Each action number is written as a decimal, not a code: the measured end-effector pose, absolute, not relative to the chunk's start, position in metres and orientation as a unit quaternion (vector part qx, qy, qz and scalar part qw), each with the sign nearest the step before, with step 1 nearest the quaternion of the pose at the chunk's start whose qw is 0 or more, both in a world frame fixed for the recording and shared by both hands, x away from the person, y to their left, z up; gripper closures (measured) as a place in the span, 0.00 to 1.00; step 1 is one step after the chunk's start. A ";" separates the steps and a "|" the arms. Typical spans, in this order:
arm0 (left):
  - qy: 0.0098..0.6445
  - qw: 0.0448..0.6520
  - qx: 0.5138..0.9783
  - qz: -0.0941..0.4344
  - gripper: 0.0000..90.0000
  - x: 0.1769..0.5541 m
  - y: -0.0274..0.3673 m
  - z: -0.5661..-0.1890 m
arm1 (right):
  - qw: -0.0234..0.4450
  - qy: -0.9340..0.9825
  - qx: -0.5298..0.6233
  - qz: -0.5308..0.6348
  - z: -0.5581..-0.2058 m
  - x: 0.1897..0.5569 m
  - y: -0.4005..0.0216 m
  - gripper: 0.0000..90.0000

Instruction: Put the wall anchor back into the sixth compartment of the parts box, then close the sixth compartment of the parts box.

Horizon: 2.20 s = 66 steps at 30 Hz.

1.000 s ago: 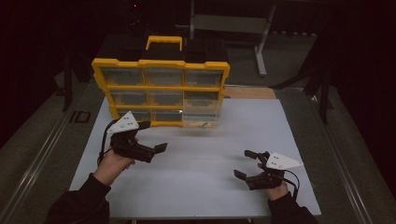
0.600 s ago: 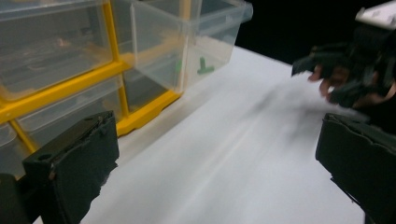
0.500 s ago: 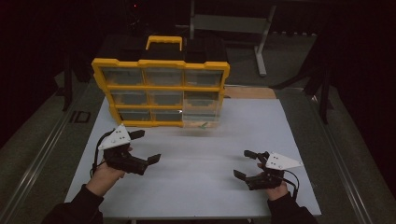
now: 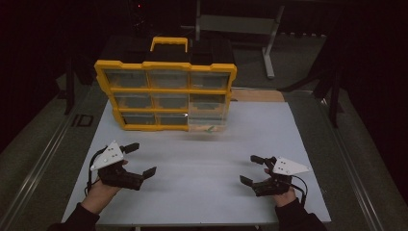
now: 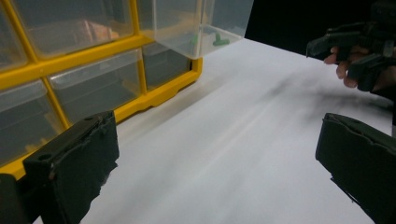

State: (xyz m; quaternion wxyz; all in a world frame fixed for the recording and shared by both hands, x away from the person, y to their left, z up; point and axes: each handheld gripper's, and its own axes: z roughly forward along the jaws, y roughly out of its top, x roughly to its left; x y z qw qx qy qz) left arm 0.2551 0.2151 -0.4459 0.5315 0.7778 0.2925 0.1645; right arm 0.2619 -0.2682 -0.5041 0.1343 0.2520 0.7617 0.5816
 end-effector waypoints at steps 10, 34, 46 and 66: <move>0.301 0.526 0.778 0.167 0.00 0.246 0.223 -0.466 | 0.132 0.763 0.252 0.581 -0.504 0.262 -0.266 0.15; 0.343 0.524 0.761 0.170 0.00 0.239 0.235 -0.506 | 0.130 0.764 0.247 0.582 -0.504 0.262 -0.263 0.15; 0.353 0.542 0.738 0.193 0.01 0.238 0.245 -0.508 | 0.127 0.767 0.243 0.580 -0.506 0.261 -0.261 0.15; 0.380 0.556 0.713 0.196 0.00 0.233 0.251 -0.503 | 0.132 0.763 0.242 0.584 -0.500 0.259 -0.261 0.14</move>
